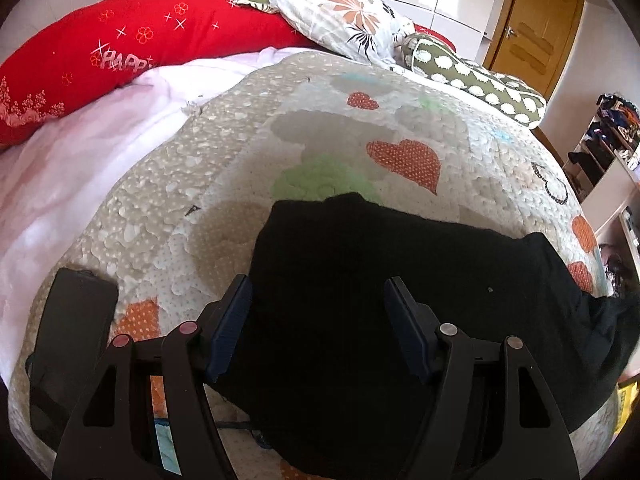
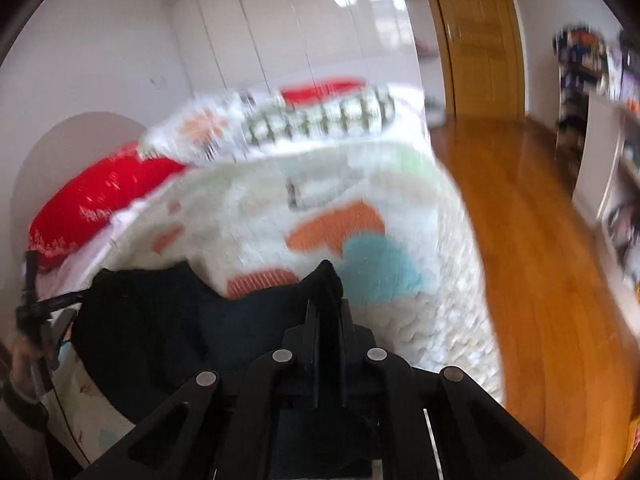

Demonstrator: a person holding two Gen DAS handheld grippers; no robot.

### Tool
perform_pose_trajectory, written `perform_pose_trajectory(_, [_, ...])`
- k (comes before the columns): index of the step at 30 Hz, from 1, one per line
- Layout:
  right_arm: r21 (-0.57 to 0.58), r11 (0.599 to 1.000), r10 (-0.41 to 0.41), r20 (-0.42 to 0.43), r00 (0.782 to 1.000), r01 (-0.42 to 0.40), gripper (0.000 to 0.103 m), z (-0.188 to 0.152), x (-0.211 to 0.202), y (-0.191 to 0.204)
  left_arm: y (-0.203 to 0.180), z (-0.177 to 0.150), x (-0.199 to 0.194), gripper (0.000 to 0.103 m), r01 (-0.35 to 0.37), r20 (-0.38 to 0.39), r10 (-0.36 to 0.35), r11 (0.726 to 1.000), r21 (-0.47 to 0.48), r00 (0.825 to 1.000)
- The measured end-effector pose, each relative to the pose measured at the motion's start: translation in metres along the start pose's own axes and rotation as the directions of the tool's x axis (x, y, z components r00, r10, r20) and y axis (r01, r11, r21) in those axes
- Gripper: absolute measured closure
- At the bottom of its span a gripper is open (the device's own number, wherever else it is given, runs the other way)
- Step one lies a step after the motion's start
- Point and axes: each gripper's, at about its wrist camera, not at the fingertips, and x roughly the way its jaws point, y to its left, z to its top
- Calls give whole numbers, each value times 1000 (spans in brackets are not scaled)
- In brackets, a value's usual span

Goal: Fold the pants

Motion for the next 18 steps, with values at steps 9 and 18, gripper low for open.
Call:
perform_pose_trajectory(9, [219, 976, 43, -92, 995, -22, 54, -43, -6, -54, 30, 8, -15, 34, 12, 38, -10, 998, -63, 999])
perform_pose_trajectory(18, [189, 976, 131, -122, 984, -106, 66, -60, 27, -22, 63, -3, 10, 34, 105, -85, -127, 970, -218, 988])
